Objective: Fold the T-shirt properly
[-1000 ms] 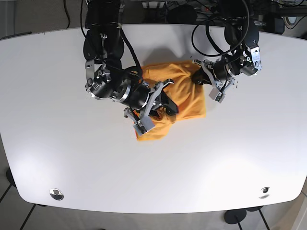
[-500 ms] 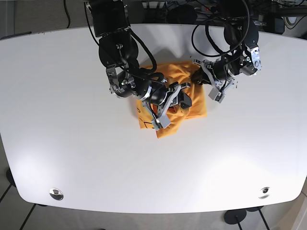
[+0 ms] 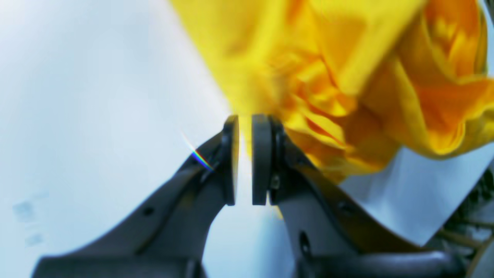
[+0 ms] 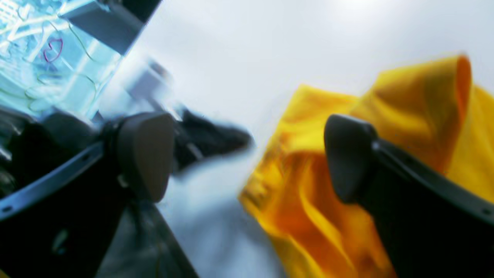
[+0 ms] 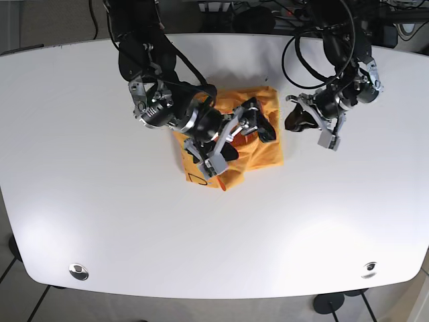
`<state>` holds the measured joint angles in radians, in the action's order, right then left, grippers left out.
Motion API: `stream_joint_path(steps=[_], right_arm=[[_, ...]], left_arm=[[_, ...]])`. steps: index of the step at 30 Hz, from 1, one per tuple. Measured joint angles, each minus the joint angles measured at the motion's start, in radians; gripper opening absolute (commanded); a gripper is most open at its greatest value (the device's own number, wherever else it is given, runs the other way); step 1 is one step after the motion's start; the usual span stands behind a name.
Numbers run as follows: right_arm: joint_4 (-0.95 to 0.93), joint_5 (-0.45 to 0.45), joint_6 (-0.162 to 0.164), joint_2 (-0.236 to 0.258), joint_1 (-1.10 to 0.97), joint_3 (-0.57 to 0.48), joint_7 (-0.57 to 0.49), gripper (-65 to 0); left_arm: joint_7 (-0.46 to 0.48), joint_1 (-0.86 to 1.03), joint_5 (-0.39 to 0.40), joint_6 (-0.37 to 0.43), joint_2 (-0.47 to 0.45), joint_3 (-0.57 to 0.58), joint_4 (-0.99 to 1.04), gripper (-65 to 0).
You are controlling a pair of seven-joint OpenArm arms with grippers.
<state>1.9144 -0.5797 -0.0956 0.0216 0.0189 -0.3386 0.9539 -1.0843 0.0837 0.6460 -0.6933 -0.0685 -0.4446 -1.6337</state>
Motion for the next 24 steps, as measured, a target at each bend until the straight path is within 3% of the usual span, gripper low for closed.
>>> stream_joint_path(steps=[4,10,12,13,14,15,16,17,21,24], right_arm=[[0.037,0.015,0.006,0.082,-0.066,0.005,0.008,-8.2],[0.026,0.019,0.006,0.119,-0.129,0.001,0.007,-9.2],[-0.010,0.003,0.004,0.098,-0.124,-0.004,-0.007,-18.1],[-0.039,0.005,0.003,0.079,-0.124,-0.003,-0.007,-26.5],[-0.068,0.009,0.002,0.067,-0.119,-0.004,0.001,-37.1],[-0.109,0.006,0.002,0.057,-0.102,-0.007,0.003,-54.4],[-0.135,0.008,0.002,0.053,-0.086,-0.008,0.000,-63.9],[-0.156,0.024,0.011,0.039,-0.071,-0.014,-0.005,-61.4],[-0.131,0.019,0.010,0.003,-0.053,-0.111,-0.011,-62.9],[-0.120,0.019,0.016,-0.055,-0.014,-0.181,-0.033,-62.3]], left_arm=[[0.001,0.004,0.019,0.000,-0.103,-0.009,0.000,-60.7],[-0.003,0.046,0.018,0.000,-0.109,0.006,0.000,-60.7],[0.003,0.048,0.017,0.000,-0.116,0.043,0.000,-60.7],[0.003,0.050,0.018,0.000,-0.115,0.059,0.000,-60.7],[0.001,0.051,0.018,0.000,-0.112,0.070,0.000,-60.7],[0.001,0.051,0.021,0.000,-0.107,0.074,0.000,-60.7],[0.001,0.051,0.021,0.000,-0.108,0.073,0.000,-60.7],[0.001,0.051,0.021,0.000,-0.110,0.066,0.000,-60.7],[0.001,0.050,0.021,0.000,-0.114,0.065,0.000,-60.7],[0.001,0.049,0.024,0.000,-0.118,0.047,0.000,-60.7]])
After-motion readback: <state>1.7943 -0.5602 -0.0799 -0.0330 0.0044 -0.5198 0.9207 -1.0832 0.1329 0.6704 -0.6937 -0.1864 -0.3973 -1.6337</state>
